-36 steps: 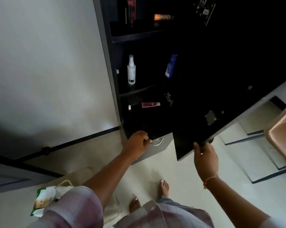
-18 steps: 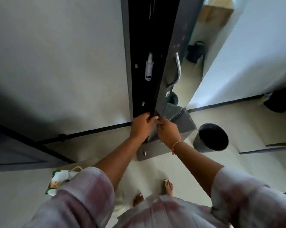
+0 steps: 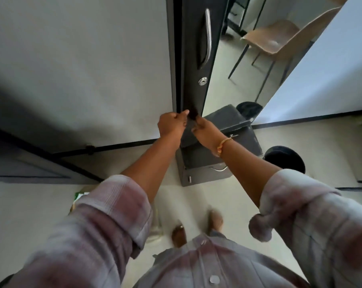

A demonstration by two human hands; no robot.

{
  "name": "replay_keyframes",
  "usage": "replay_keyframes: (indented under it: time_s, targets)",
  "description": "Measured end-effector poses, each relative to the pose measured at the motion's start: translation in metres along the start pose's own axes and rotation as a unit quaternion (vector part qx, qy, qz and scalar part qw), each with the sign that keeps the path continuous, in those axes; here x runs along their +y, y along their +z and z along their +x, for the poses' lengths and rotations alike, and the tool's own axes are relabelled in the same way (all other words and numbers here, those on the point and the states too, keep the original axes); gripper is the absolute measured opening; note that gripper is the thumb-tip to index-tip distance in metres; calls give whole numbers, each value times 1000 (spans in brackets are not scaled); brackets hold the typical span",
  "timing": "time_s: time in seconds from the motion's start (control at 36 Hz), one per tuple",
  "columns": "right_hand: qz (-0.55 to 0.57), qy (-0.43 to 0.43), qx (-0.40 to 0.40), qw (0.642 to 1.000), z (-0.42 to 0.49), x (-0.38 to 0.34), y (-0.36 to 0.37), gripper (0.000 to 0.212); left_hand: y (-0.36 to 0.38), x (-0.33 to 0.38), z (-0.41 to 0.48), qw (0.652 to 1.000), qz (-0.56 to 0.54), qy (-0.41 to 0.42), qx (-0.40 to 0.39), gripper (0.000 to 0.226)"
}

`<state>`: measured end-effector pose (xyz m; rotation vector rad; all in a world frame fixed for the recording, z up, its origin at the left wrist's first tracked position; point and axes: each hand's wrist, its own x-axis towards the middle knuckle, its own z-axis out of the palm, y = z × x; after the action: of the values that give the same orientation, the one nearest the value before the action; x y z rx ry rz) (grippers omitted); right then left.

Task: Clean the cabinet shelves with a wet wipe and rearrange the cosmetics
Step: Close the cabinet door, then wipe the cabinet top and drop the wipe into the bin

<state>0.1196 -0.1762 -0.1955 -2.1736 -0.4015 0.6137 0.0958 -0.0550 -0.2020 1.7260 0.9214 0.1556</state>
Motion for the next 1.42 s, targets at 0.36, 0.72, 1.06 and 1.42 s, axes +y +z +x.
replay_keyframes:
  time_s: [0.36,0.72,1.06,1.42]
  targets:
    - [89,-10,-42,995,40,-10,1,56,2,1,35,999,-11,46,-21,25]
    - [78,1,-2,997,48,-1,10,56,1,-9,30,990,16,106,-87,44]
    - [-126,30,-99,987,34,35,72,43,-33,-114,-18,990,123,43,-50,32]
    - [-307,-108,-371,870,-36,15,232,54,-129,-249,-98,972,129,-153,121,33]
